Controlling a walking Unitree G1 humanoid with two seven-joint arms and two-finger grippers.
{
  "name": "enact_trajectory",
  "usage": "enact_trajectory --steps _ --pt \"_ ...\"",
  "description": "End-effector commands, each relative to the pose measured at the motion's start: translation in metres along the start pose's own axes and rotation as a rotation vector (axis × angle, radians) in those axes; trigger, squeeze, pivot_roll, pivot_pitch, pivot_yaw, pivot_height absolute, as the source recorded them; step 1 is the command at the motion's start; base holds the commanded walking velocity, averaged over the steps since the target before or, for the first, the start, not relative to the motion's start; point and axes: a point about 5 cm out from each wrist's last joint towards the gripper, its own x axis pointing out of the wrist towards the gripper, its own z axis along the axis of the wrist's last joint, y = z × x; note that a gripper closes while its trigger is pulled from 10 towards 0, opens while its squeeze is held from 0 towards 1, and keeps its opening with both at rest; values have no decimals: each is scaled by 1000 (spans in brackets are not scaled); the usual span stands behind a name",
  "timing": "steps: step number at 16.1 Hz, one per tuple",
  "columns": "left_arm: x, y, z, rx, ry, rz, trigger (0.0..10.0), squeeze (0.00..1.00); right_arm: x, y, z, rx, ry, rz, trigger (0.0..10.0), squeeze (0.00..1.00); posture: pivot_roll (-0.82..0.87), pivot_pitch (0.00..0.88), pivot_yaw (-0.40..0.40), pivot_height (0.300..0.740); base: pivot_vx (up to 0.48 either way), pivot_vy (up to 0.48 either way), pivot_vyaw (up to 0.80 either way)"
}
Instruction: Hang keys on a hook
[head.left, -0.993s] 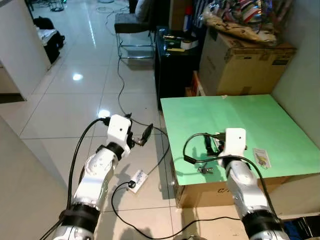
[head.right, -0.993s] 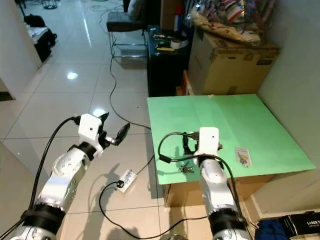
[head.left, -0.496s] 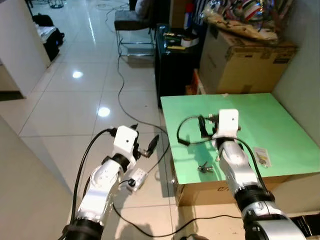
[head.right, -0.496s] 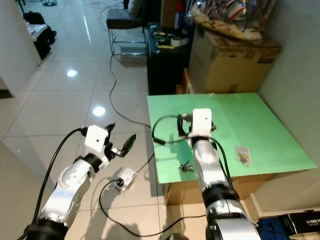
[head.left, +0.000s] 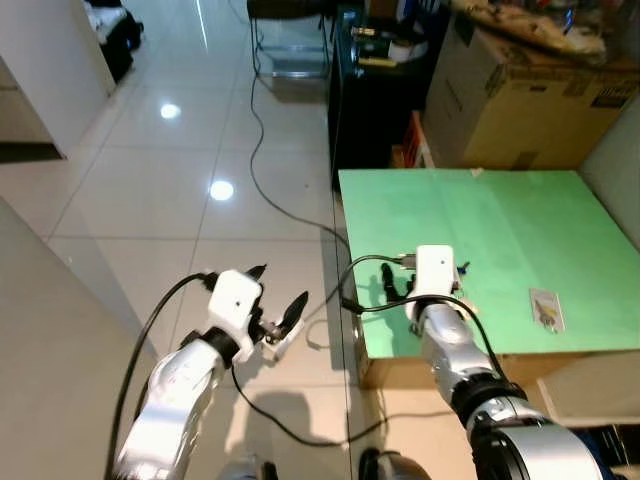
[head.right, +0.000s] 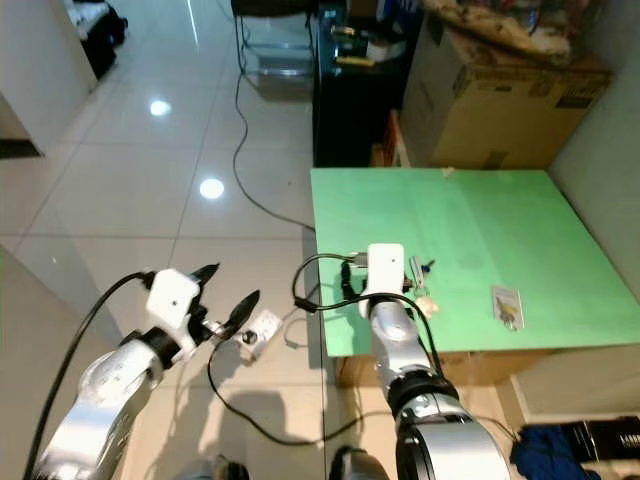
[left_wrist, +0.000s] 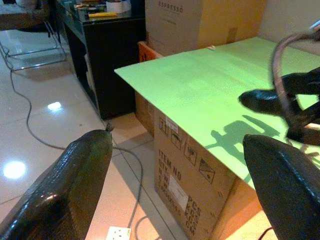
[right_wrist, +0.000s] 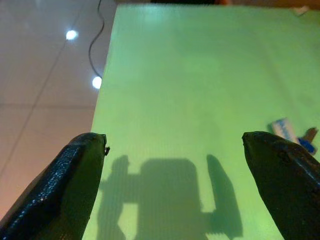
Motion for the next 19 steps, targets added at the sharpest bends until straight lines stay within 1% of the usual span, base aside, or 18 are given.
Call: enact_trajectory --steps 1,3,4,5,9,11,12,13,17,19 --pt "-3 -4 2 -6 -6 -15 10000 0 -1 1 -5 -42 12 -14 10000 0 133 183 -32 740 0 0 0" --pt "-6 -5 2 -17 -7 -22 10000 0 -3 2 -8 -70 15 -27 10000 0 132 183 -39 740 0 0 0" --pt "-7 -6 2 -20 -14 -33 10000 0 -6 6 -14 -114 13 -43 10000 0 121 180 -43 740 0 0 0" --pt "-8 -6 0 -21 -11 -46 10000 0 -10 9 -22 -121 15 -48 10000 0 115 177 -44 740 0 0 0" --pt "-7 -5 -1 -20 -1 -51 10000 0 -16 14 -29 -117 1 -69 10000 0 91 180 -40 740 0 0 0" --pt "-4 -4 0 -16 1 -71 10000 0 -22 23 -32 -69 -35 -80 10000 0 74 178 -25 740 0 0 0" --pt "-3 -5 0 -13 -1 -77 10000 0 -22 22 -32 -60 -36 -91 10000 0 74 178 -23 740 0 0 0" --pt "-1 -5 2 -8 -8 -86 10000 0 -23 17 -33 -27 -41 -132 10000 0 69 179 -19 740 0 0 0" --pt "-3 -6 2 -5 -11 -98 10000 0 -25 9 -36 -36 -39 -168 10000 0 62 194 -16 740 0 0 0" --pt "-5 -9 1 -6 -9 -106 10000 0 -34 9 -44 -54 -47 -193 10000 0 58 199 -20 740 0 0 0"
